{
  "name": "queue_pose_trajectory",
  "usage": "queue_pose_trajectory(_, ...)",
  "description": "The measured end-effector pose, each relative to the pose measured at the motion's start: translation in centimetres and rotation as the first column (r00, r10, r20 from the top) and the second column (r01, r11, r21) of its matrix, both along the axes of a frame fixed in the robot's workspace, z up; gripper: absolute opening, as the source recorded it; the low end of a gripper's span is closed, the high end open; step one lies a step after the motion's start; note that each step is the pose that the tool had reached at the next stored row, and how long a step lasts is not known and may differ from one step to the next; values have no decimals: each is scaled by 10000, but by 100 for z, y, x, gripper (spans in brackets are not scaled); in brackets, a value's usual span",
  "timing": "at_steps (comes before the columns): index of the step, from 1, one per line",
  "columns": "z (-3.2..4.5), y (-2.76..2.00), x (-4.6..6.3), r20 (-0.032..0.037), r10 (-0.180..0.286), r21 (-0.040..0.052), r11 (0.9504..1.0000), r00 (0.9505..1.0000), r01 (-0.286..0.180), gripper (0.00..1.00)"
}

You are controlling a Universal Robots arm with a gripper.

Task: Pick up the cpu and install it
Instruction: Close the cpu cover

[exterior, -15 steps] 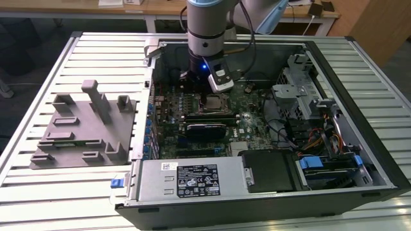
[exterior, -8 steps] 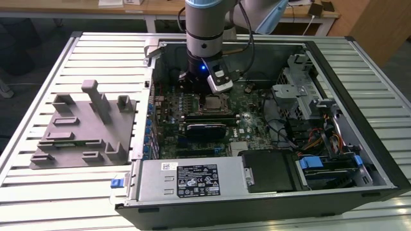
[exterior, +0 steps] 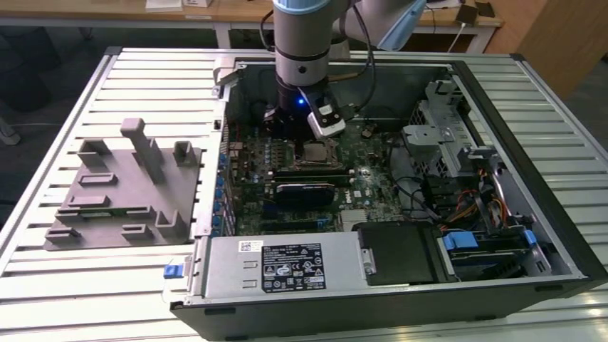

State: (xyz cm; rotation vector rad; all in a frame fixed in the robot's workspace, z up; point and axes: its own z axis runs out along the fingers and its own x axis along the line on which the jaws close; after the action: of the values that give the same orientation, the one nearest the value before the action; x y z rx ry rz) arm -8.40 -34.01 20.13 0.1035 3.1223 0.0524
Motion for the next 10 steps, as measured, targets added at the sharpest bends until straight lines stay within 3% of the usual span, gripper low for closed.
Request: queue_pose_trajectory(10,-9,0,40,-3,246,-1,9997,9997,-246,11)
